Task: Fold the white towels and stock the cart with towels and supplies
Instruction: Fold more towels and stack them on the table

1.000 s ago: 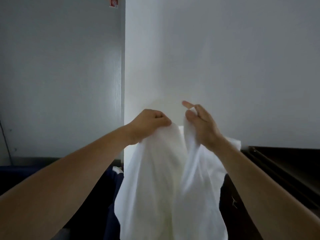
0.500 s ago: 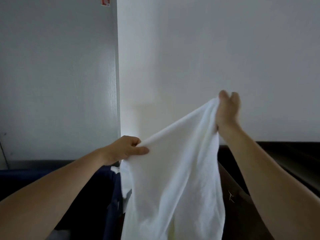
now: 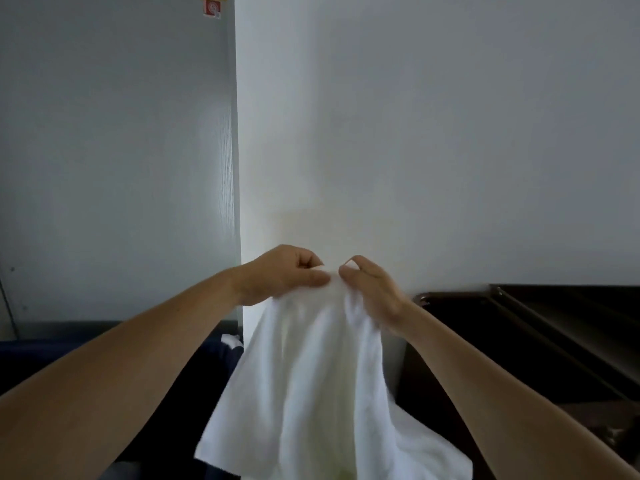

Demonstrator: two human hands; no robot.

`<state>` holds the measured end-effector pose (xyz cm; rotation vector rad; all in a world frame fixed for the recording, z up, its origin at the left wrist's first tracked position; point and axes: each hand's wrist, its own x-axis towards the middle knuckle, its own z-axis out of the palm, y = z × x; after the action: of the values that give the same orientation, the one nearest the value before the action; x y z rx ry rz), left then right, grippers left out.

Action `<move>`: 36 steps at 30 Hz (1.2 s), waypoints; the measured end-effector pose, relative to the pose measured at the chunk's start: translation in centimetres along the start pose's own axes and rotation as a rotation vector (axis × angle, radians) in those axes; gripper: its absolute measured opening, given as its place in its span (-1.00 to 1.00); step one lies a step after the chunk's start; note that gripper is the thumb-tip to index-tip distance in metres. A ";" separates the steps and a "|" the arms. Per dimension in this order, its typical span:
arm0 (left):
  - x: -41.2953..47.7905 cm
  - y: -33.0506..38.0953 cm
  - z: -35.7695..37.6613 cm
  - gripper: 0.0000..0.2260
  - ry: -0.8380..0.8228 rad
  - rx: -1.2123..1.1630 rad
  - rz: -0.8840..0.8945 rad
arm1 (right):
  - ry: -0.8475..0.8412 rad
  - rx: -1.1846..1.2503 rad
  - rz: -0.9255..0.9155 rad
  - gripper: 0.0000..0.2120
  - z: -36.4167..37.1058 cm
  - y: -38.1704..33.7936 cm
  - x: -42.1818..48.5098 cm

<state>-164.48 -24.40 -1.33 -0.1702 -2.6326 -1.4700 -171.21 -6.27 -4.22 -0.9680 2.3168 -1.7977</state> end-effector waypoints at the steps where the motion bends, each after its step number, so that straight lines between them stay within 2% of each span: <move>1: -0.4 -0.9 -0.1 -0.86 -0.041 -0.023 -0.031 | 0.068 -0.041 -0.020 -0.83 -0.3 -0.2 0.2; 4: -1.7 -3.8 -0.1 -0.84 -0.058 -0.017 -0.126 | 0.333 -0.003 -0.071 -0.86 -1.8 -2.2 1.1; 7: -2.4 -5.8 -0.6 -0.79 0.072 0.011 -0.183 | 0.577 0.049 -0.148 -0.84 -4.3 -5.1 2.5; 8: -2.6 -6.0 -1.0 -0.77 0.108 0.007 -0.200 | 0.642 0.065 -0.174 -0.78 -5.2 -5.8 3.0; 10: -2.8 -6.3 -1.8 -0.78 0.133 0.010 -0.230 | 0.756 0.094 -0.188 -0.73 -7.0 -6.7 3.9; 13: -3.5 -6.4 -3.1 -0.76 0.144 -0.036 -0.234 | 0.839 0.006 -0.102 -0.84 -9.1 -5.8 4.3; 15: -3.8 -5.7 -3.4 -0.75 0.147 -0.136 -0.211 | 0.756 -0.143 -0.022 -0.83 -9.0 -3.9 4.1; 17: -3.8 -4.2 -3.1 -0.81 0.164 -0.238 -0.172 | 0.631 -0.203 -0.029 -0.79 -7.3 -2.5 3.5; 19: -3.0 -2.0 -2.5 -0.89 0.169 -0.187 -0.099 | 0.458 -0.051 -0.088 -0.85 -4.5 -1.7 2.3; 21: -2.2 0.5 -1.8 -0.94 0.103 -0.061 -0.015 | 0.236 0.112 -0.095 -0.84 -1.5 -1.5 0.4; 24: -1.7 2.7 -1.2 -0.98 -0.039 0.070 0.013 | -0.003 0.162 -0.021 -0.79 1.1 -1.0 -1.9; 26: -1.8 2.7 -1.1 -0.93 -0.097 0.117 -0.019 | -0.047 0.264 0.049 -0.73 1.2 -0.7 -2.4; 28: -2.1 1.9 -0.8 -0.95 -0.140 0.119 -0.061 | -0.058 0.332 0.076 -0.78 1.1 -0.6 -2.7; 32: -2.8 0.6 0.0 -0.86 -0.224 -0.010 -0.107 | -0.131 0.396 0.097 -0.81 1.7 -0.1 -2.9; 36: -3.2 -0.1 -0.6 -0.90 -0.174 0.029 -0.142 | -0.128 0.117 0.103 -0.80 1.3 0.2 -2.3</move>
<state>-161.27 -25.06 -1.68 -0.1151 -2.8572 -1.5228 -168.89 -6.16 -5.56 -0.9015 2.1199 -1.7546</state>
